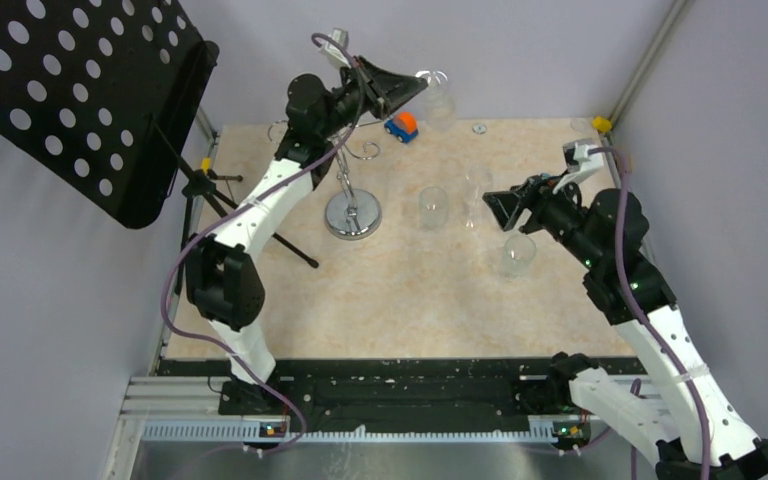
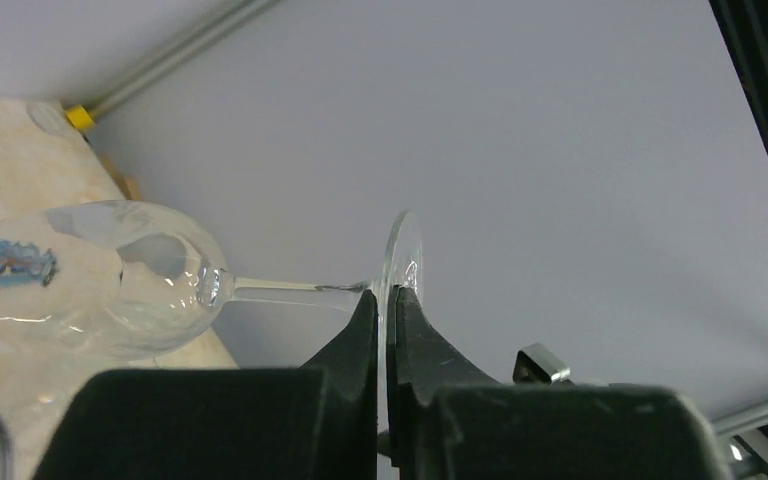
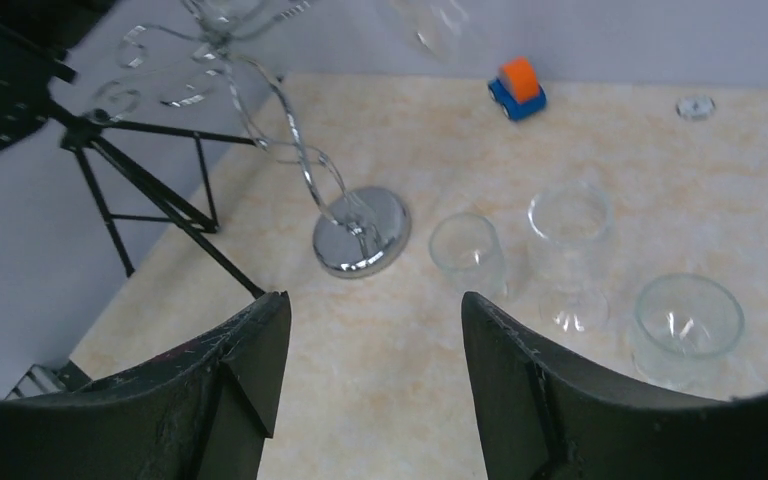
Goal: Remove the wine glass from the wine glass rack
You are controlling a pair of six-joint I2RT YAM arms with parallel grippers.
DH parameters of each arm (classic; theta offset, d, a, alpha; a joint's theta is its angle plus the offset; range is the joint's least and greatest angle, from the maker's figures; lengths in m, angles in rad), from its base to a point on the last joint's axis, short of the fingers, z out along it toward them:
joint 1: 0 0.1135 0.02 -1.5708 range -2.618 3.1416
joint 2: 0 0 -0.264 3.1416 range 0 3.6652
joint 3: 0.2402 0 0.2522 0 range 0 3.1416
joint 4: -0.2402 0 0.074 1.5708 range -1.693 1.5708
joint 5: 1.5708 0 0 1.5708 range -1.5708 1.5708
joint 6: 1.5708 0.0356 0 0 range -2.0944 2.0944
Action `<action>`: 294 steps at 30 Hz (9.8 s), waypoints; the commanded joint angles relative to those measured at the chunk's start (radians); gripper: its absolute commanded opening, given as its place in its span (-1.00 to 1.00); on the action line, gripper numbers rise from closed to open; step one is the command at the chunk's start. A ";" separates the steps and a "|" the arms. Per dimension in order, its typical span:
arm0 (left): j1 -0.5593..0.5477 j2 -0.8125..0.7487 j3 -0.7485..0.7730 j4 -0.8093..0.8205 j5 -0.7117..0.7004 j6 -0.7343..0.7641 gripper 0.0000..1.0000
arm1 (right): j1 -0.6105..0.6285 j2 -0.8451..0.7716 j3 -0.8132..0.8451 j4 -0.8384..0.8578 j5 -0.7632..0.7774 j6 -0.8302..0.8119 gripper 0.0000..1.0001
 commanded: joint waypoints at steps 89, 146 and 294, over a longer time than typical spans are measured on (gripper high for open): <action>-0.363 -0.495 -0.662 0.260 -0.159 -0.374 0.47 | 0.094 0.079 -0.394 1.425 0.220 0.692 -1.00; -0.376 -0.453 -0.171 -0.700 -0.304 0.677 -1.00 | 0.109 -0.361 -0.223 0.346 0.403 0.370 0.21; 0.228 -0.081 0.194 -0.961 -0.753 0.565 -0.19 | 0.109 -0.466 -0.130 0.084 0.653 0.245 0.10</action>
